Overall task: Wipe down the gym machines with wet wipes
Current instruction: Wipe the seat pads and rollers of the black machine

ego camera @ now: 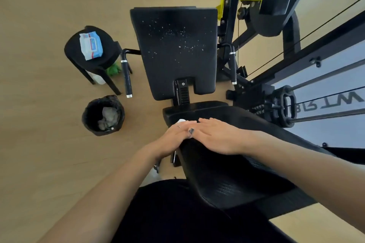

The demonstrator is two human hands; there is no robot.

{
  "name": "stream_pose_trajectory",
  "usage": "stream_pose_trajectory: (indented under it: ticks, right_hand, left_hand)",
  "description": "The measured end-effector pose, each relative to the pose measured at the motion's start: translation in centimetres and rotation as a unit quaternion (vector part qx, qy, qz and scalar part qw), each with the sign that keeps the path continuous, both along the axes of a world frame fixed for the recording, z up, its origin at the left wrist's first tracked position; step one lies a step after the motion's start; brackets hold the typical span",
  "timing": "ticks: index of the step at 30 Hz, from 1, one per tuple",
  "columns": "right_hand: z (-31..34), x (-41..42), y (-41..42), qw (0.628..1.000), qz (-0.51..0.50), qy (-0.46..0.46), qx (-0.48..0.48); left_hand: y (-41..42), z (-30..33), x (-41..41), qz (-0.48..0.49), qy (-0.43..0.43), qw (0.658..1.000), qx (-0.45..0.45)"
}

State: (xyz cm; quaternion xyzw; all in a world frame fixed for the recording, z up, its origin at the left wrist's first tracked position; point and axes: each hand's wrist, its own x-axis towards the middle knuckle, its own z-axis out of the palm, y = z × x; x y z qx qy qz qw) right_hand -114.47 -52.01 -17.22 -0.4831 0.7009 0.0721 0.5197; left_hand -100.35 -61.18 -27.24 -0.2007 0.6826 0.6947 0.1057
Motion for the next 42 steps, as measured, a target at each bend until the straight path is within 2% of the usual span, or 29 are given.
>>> stream_pose_trajectory:
  ticks: [3,6,8,12,14,16,17,19,21,26,29,32,34,38,42]
  right_hand:
    - [-1.7,0.7,-1.4,0.998,0.032,0.017,-0.041]
    - [-2.6,1.2,-2.2,0.998,0.013,-0.042,-0.038]
    - [-3.0,1.4,-2.4,0.996,0.021,-0.080,-0.029]
    - [-3.8,1.2,-3.0,0.991,0.015,-0.126,-0.030]
    - [-4.4,1.2,-3.0,0.992,0.033,-0.123,-0.013]
    - [-5.3,1.4,-2.6,0.992,0.093,-0.089,0.011]
    - [-5.7,1.3,-2.5,0.991,0.113,-0.069,0.027]
    - [-6.2,1.1,-2.5,0.991,0.119,-0.051,0.040]
    - [-6.3,1.1,-3.0,0.992,0.115,-0.037,0.040]
    - [-9.2,0.4,-5.6,0.997,0.057,-0.032,0.050]
    - [-12.1,-0.8,-6.9,0.998,0.013,-0.038,0.049]
    - [-14.7,-3.0,-7.4,0.997,0.004,-0.032,0.066]
    - [-16.1,-5.6,-6.7,0.997,0.012,-0.001,0.078]
    - [-17.3,-12.1,-3.7,0.993,-0.029,0.047,0.109]
    - [-17.3,-15.3,-1.6,0.986,-0.043,0.092,0.132]
  left_hand:
    - [0.4,0.6,-0.6,0.051,-0.017,0.999,-0.005]
    - [1.6,0.9,0.3,0.114,-0.021,0.992,0.045]
    - [2.7,0.5,1.1,0.202,-0.056,0.971,0.119]
    - [3.9,0.5,0.9,0.366,-0.069,0.910,0.182]
    - [3.3,0.4,0.8,0.470,-0.051,0.851,0.228]
    - [1.8,-0.7,1.1,0.574,-0.092,0.758,0.297]
    - [1.2,-1.3,1.2,0.591,-0.129,0.738,0.300]
    - [0.7,-2.6,1.2,0.572,-0.200,0.746,0.274]
    - [0.8,-2.7,0.4,0.534,-0.248,0.771,0.244]
    - [1.3,-2.4,-2.0,0.459,-0.268,0.789,0.307]
    - [1.6,-2.4,-3.4,0.458,-0.299,0.786,0.290]
    - [0.9,-3.6,-4.4,0.469,-0.340,0.789,0.206]
    - [0.8,-4.0,-4.7,0.438,-0.366,0.802,0.174]
    - [1.2,-3.1,-5.0,0.353,-0.406,0.821,0.190]
    - [0.7,-3.4,-5.1,0.323,-0.419,0.839,0.125]
